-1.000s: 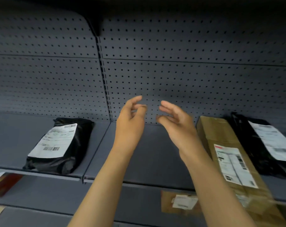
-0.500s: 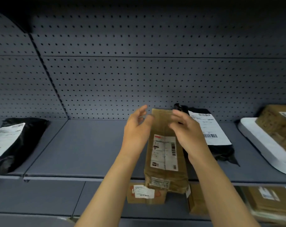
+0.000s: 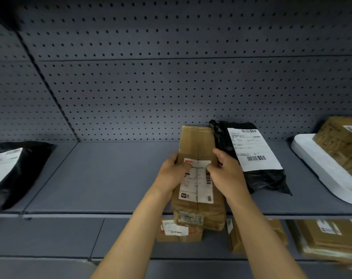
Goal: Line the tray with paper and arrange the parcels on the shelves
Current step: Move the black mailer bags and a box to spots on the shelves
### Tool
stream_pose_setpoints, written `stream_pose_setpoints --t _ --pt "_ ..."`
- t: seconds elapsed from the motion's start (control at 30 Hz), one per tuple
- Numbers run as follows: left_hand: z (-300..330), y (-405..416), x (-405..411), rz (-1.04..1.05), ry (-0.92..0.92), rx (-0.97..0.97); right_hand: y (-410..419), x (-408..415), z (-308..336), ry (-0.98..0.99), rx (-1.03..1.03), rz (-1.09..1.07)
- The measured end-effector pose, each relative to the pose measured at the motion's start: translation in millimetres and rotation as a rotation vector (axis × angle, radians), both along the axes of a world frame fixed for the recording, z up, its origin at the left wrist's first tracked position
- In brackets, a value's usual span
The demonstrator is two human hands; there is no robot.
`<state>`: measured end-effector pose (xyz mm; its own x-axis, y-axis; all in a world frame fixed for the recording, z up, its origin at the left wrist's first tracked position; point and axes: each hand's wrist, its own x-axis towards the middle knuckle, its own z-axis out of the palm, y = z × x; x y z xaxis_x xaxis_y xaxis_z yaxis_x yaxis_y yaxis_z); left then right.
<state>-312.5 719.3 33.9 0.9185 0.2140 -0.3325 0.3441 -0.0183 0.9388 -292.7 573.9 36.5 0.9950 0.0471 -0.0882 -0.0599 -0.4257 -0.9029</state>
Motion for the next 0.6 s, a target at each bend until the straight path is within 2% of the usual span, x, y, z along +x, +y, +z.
stream_pose_setpoints --t 0.33,0.43,0.6 --pt "43.8 43.3 -27.7 0.098 -0.147 -0.119 29.3 -15.9 51.9 -0.142 0.394 -0.079" --pt "62.7 81.8 -41.3 0.143 -0.186 -0.091 67.3 -23.2 65.4 -0.193 0.421 -0.026" --pt "85.9 162.4 -75.0 0.226 -0.229 0.066 156.9 -37.1 73.6 -0.205 0.454 0.087"
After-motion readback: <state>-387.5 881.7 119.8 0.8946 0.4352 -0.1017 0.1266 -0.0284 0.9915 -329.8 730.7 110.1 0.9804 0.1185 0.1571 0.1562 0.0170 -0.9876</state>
